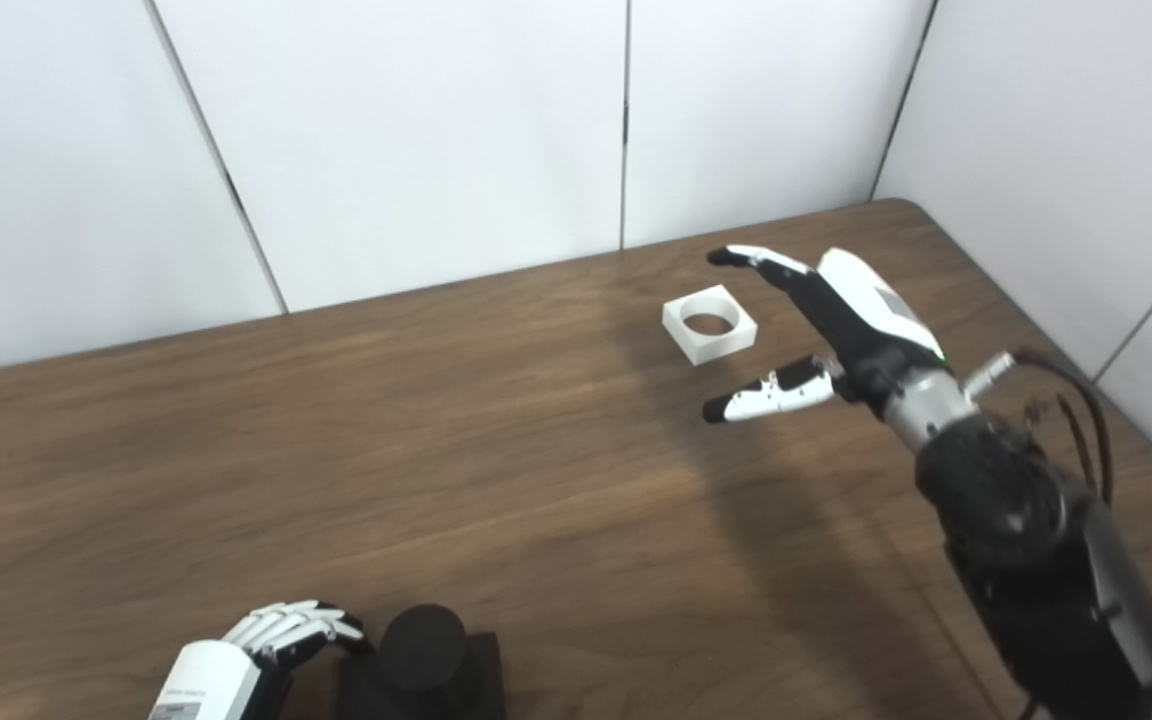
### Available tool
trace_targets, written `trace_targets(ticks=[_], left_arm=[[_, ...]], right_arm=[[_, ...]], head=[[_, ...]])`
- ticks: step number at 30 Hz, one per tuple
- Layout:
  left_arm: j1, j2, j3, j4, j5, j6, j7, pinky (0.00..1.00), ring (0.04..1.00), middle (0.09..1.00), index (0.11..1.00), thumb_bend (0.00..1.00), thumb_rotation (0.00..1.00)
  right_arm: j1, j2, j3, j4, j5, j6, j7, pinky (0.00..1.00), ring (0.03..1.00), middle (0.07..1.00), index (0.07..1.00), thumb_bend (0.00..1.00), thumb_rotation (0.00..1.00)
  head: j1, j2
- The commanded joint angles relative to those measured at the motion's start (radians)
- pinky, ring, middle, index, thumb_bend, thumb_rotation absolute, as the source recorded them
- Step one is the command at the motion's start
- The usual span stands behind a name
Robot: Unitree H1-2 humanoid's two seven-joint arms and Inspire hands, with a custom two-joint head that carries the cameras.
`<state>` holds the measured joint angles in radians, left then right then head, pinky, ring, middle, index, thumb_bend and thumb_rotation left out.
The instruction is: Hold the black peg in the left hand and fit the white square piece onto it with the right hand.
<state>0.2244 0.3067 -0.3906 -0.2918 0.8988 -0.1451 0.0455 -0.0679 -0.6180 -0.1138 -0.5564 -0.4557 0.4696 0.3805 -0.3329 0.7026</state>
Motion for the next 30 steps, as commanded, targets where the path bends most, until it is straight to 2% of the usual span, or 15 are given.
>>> trace_targets(ticks=[1,6,11,22,30], left_arm=[[0.021,0.02,0.0,0.026,0.008,-0.001,-0.03,0.78,0.768,0.708,0.488,0.52,0.05],[0.025,0.016,0.007,0.033,0.001,-0.017,-0.023,0.78,0.765,0.706,0.487,0.52,0.05],[0.032,0.011,0.011,0.024,0.004,-0.014,-0.033,0.78,0.768,0.708,0.488,0.52,0.05],[0.042,0.009,0.017,0.009,0.001,-0.008,-0.047,0.77,0.77,0.708,0.488,0.52,0.05],[0.048,0.007,0.02,0.002,0.001,-0.013,-0.046,0.77,0.767,0.705,0.487,0.52,0.05]], right_arm=[[-0.054,-0.052,0.001,0.013,-0.033,-0.002,0.015,0.85,0.933,0.907,0.844,0.85,0.13],[-0.142,-0.098,0.07,0.128,-0.067,-0.019,0.044,0.86,0.958,0.927,0.84,0.9,0.11],[-0.216,-0.114,0.146,0.241,-0.111,-0.051,0.05,0.93,0.984,0.95,0.848,0.9,0.1],[-0.364,-0.099,0.295,0.516,-0.215,-0.153,0.006,1.0,1.0,0.96,0.86,0.87,0.14],[-0.442,-0.072,0.353,0.69,-0.269,-0.23,-0.06,0.99,1.0,0.951,0.855,0.86,0.14]], head=[[-0.001,0.0],[0.0,-0.002],[-0.004,0.001],[-0.003,0.003],[0.001,0.005]])
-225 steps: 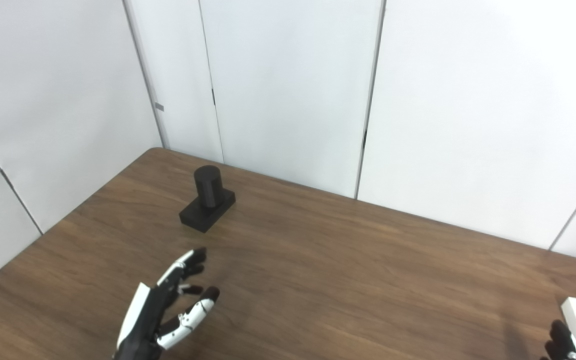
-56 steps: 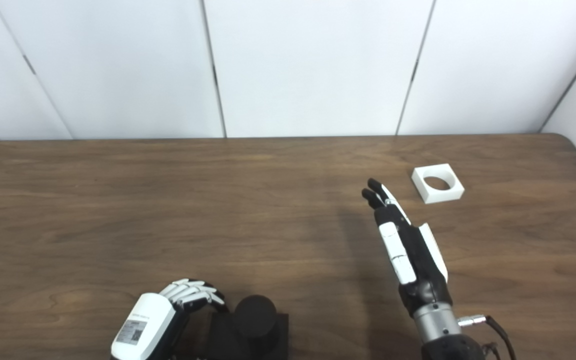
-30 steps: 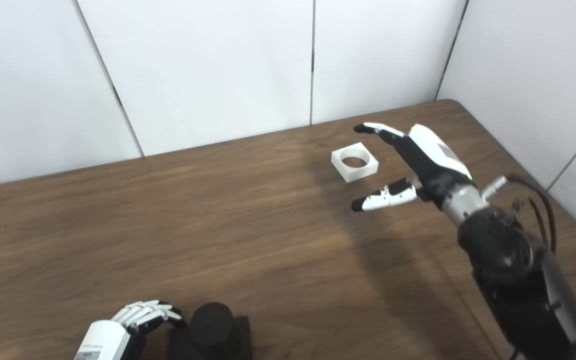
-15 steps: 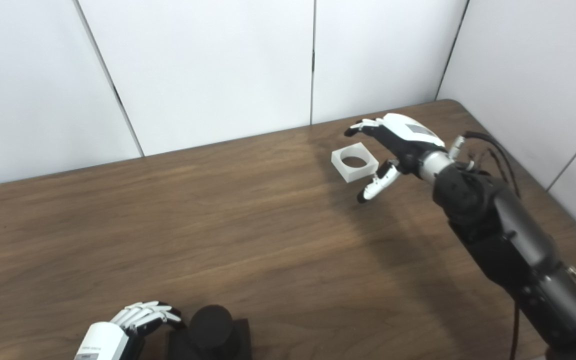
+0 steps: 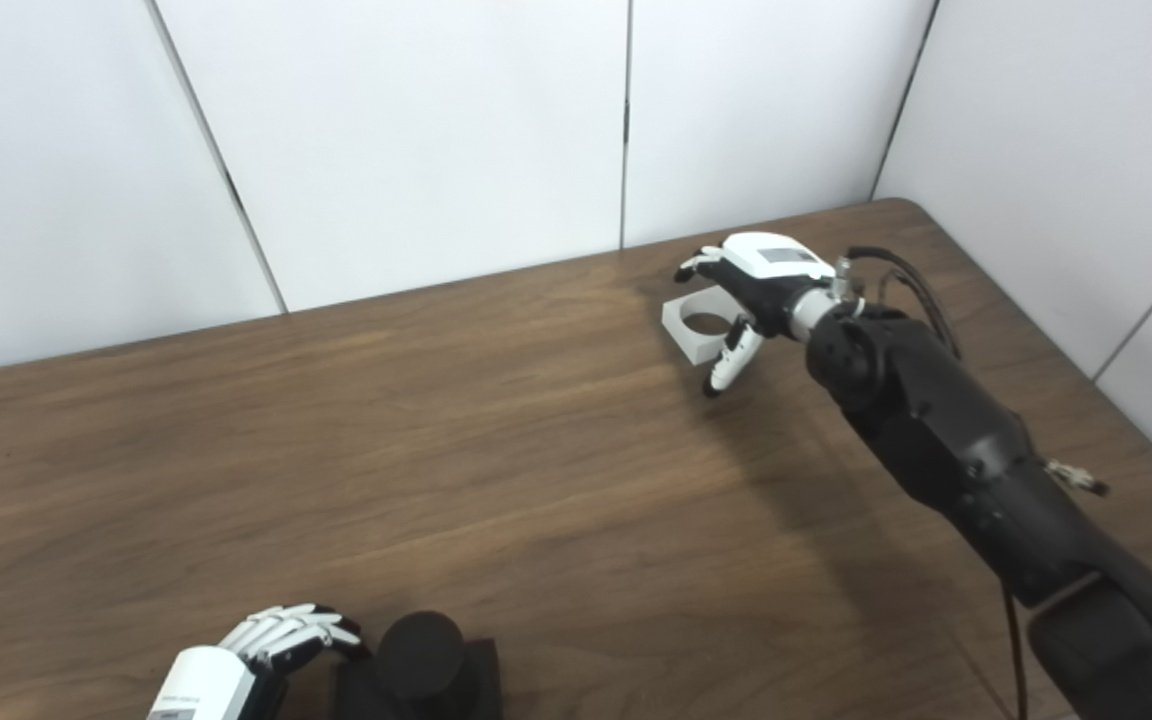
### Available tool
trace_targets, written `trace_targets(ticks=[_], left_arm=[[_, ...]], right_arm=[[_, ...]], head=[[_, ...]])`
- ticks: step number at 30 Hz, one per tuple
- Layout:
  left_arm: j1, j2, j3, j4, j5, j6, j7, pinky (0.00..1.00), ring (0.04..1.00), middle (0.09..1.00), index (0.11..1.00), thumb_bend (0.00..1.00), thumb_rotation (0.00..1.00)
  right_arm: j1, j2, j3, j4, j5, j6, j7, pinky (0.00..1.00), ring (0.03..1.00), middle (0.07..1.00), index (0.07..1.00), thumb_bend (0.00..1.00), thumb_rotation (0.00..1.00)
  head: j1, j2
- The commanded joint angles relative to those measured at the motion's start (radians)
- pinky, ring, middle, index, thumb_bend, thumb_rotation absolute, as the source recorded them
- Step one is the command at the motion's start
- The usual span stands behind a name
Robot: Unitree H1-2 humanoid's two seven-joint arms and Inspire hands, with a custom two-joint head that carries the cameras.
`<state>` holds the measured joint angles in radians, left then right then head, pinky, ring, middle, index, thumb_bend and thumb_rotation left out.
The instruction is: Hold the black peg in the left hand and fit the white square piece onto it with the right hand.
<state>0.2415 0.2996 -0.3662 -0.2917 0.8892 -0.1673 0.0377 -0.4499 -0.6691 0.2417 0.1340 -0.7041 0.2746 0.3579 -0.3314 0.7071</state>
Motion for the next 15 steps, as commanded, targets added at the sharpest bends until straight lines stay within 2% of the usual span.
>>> trace_targets(ticks=[1,7,15], left_arm=[[0.032,0.013,-0.004,0.001,0.011,0.009,-0.038,0.78,0.766,0.705,0.487,0.52,0.05],[0.039,0.009,-0.002,-0.013,0.018,0.01,-0.039,0.78,0.763,0.705,0.487,0.52,0.05],[0.042,-0.002,-0.005,-0.027,0.021,0.015,-0.056,0.78,0.763,0.707,0.487,0.52,0.05]], right_arm=[[-0.066,-0.02,0.002,0.013,-0.025,-0.04,-0.039,0.99,1.0,0.951,0.856,0.86,0.14],[-0.117,-0.027,0.038,0.122,-0.053,-0.076,-0.041,0.99,1.0,0.953,0.854,0.86,0.14],[-0.15,-0.036,0.054,0.183,-0.065,-0.104,-0.043,0.98,0.997,0.942,0.837,0.87,0.15]], head=[[-0.001,0.001],[0.005,0.007],[0.015,0.011]])
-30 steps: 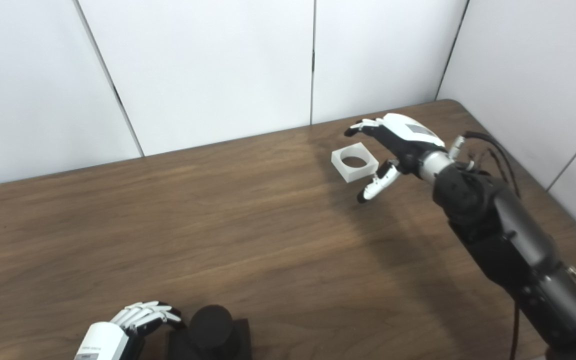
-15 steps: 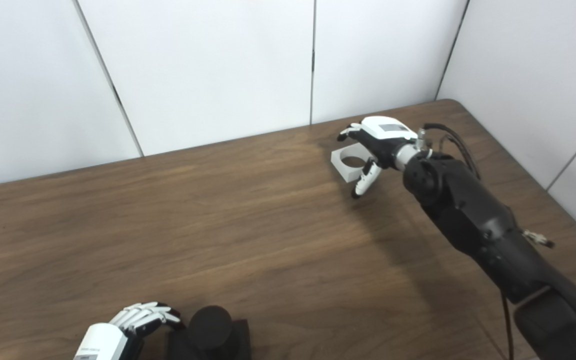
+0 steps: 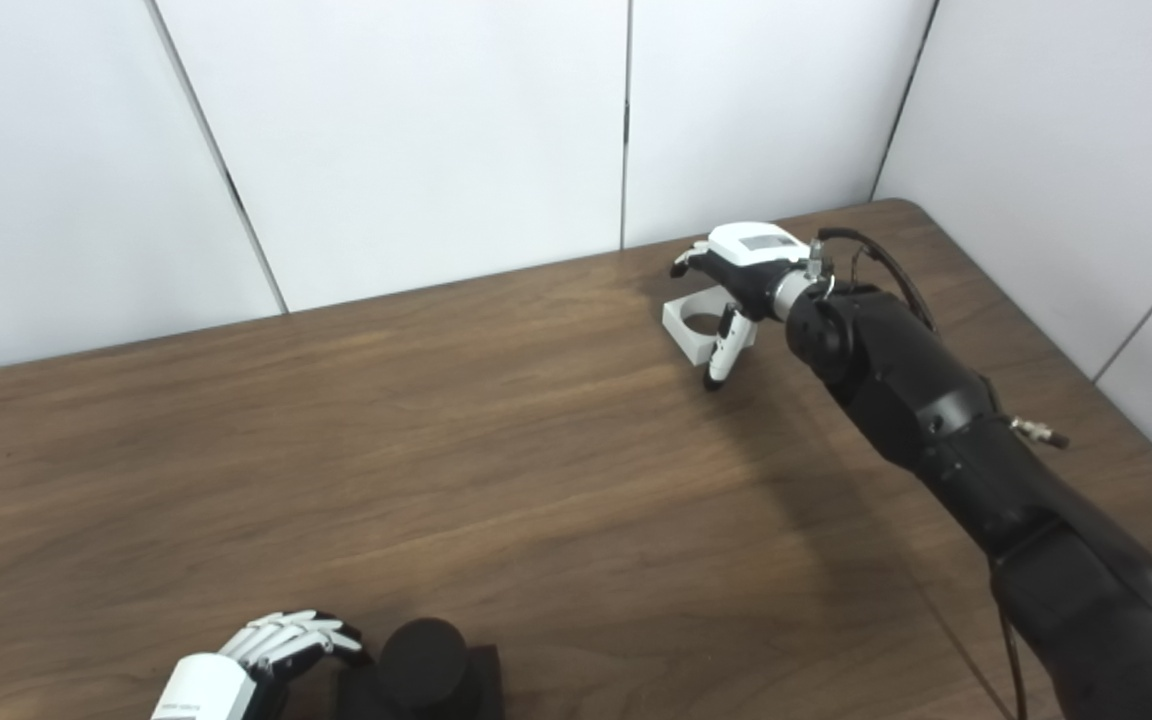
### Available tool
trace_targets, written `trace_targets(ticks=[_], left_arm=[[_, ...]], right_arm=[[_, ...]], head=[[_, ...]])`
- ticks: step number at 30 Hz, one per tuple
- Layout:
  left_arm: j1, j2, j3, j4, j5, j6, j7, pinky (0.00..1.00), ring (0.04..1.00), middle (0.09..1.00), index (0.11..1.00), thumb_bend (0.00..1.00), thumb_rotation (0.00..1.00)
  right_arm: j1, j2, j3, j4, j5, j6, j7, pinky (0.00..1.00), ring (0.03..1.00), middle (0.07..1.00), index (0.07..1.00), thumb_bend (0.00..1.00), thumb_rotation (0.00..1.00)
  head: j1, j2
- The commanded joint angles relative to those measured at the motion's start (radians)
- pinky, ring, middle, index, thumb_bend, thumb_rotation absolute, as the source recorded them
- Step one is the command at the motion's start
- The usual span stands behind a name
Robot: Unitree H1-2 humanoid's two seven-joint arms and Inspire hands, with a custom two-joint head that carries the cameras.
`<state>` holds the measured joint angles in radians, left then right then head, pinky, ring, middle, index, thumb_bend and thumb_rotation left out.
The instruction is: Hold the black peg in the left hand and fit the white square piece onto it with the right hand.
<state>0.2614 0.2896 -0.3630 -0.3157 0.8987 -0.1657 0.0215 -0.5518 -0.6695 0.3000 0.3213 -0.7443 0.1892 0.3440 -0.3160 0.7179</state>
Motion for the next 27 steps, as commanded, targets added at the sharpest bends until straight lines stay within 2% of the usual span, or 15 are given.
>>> trace_targets(ticks=[1,8,17,18,20,27], left_arm=[[0.022,0.007,-0.007,-0.004,0.014,0.014,-0.041,0.77,0.762,0.708,0.487,0.52,0.05],[0.022,-0.001,-0.006,-0.005,0.018,0.011,-0.037,0.77,0.76,0.707,0.487,0.52,0.05],[0.024,-0.009,-0.002,-0.01,0.016,0.018,-0.04,0.77,0.756,0.708,0.487,0.52,0.04],[0.024,-0.009,-0.001,-0.011,0.016,0.018,-0.04,0.77,0.756,0.708,0.487,0.52,0.04],[0.025,-0.01,-0.001,-0.012,0.018,0.018,-0.039,0.76,0.757,0.708,0.487,0.52,0.04],[0.025,-0.011,0.001,-0.022,0.021,0.021,-0.049,0.76,0.758,0.71,0.487,0.52,0.04]], right_arm=[[-0.05,-0.036,-0.003,0.0,-0.025,-0.022,-0.03,0.98,0.997,0.94,0.834,0.87,0.15],[-0.073,-0.05,0.01,0.022,-0.034,-0.02,-0.01,0.97,1.0,0.935,0.784,0.86,0.15],[-0.111,-0.07,0.069,0.059,-0.077,-0.037,0.015,0.91,0.973,0.881,0.637,0.83,0.12],[-0.114,-0.069,0.072,0.067,-0.077,-0.039,0.014,0.9,0.961,0.867,0.551,0.65,0.13],[-0.12,-0.069,0.08,0.08,-0.082,-0.047,0.015,0.89,0.948,0.849,0.505,0.56,0.13],[-0.128,-0.066,0.094,0.122,-0.091,-0.084,-0.016,0.86,0.894,0.783,0.486,0.52,0.13]], head=[[0.0,0.001],[0.007,0.004],[0.01,0.006],[0.011,0.008],[0.012,0.009],[0.017,0.012]])
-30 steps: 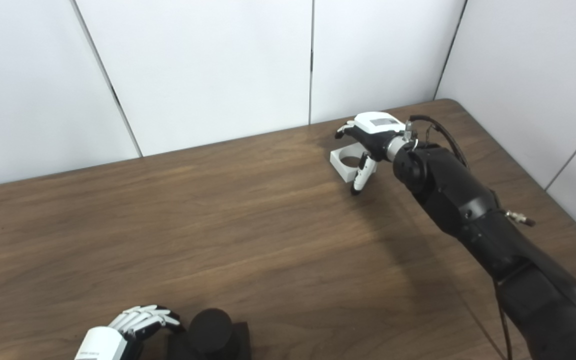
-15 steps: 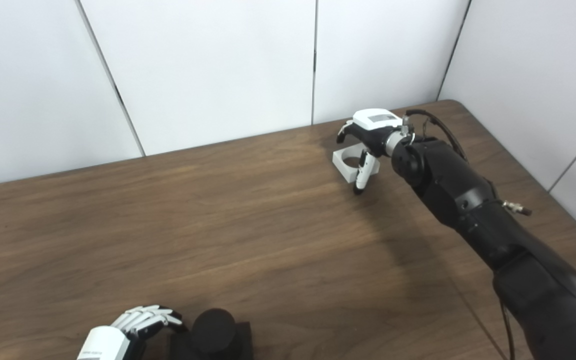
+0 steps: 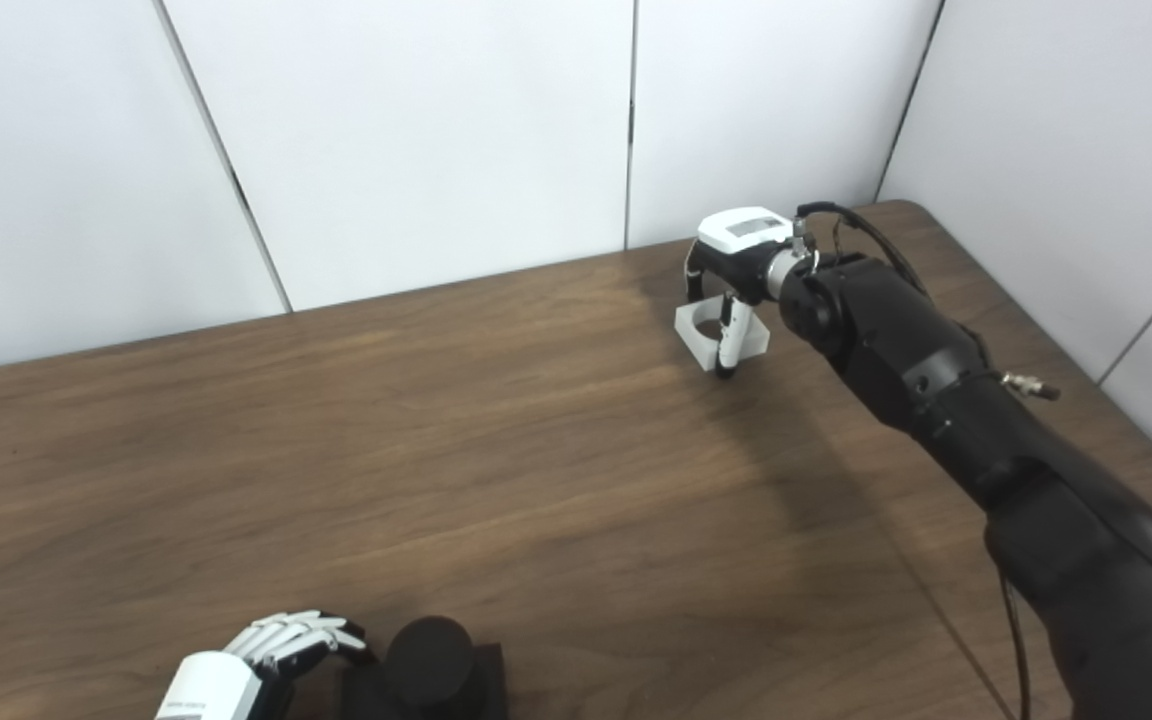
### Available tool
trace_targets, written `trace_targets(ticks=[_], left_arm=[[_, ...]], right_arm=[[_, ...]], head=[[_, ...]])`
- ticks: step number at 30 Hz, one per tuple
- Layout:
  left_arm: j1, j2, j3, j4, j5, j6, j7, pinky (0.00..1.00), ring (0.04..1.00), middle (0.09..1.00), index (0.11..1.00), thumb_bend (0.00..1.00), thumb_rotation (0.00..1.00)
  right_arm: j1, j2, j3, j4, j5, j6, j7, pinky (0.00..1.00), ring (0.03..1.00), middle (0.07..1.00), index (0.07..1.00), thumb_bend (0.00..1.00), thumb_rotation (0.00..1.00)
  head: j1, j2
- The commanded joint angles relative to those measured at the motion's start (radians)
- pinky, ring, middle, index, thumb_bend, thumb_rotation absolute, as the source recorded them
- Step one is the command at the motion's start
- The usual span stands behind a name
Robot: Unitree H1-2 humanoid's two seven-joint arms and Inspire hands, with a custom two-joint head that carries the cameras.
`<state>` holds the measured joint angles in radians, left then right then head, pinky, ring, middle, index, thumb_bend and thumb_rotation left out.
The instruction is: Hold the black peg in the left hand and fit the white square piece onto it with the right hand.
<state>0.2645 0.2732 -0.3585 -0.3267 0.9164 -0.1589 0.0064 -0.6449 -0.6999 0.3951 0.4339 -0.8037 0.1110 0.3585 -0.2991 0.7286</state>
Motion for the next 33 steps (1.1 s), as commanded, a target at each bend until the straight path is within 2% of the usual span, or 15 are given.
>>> trace_targets(ticks=[1,11,14,24,30,33], left_arm=[[0.022,0.005,-0.003,-0.01,0.003,0.014,-0.034,0.76,0.759,0.71,0.487,0.52,0.04],[0.015,-0.005,-0.002,-0.002,0.01,0.011,-0.033,0.76,0.756,0.706,0.487,0.52,0.04],[0.011,-0.011,-0.003,0.004,0.009,0.011,-0.032,0.76,0.757,0.708,0.487,0.52,0.04],[-0.013,-0.039,-0.012,0.022,0.038,0.024,-0.03,0.75,0.751,0.703,0.487,0.52,0.04],[-0.041,-0.059,-0.017,0.041,0.053,0.041,-0.029,0.75,0.747,0.704,0.487,0.52,0.04],[-0.056,-0.066,-0.02,0.051,0.06,0.047,-0.032,0.75,0.751,0.706,0.487,0.52,0.04]], right_arm=[[-0.035,-0.034,0.0,0.013,-0.034,-0.009,-0.032,0.85,0.888,0.776,0.486,0.52,0.13],[-0.012,-0.03,-0.014,-0.016,-0.012,-0.051,-0.039,0.85,0.881,0.758,0.485,0.52,0.12],[0.008,-0.034,-0.03,-0.118,0.007,-0.061,-0.008,0.86,0.889,0.768,0.486,0.52,0.12],[0.077,-0.04,-0.068,-0.623,0.062,-0.048,0.21,0.83,0.883,0.761,0.484,0.52,0.12],[0.093,-0.008,-0.097,-0.878,0.137,0.008,0.346,0.83,0.872,0.747,0.485,0.52,0.13],[0.101,0.008,-0.106,-0.959,0.168,0.009,0.385,0.83,0.858,0.731,0.484,0.52,0.13]], head=[[0.0,0.0],[0.012,-0.002],[0.027,0.001],[0.08,0.019],[0.134,0.068],[0.153,0.099]])
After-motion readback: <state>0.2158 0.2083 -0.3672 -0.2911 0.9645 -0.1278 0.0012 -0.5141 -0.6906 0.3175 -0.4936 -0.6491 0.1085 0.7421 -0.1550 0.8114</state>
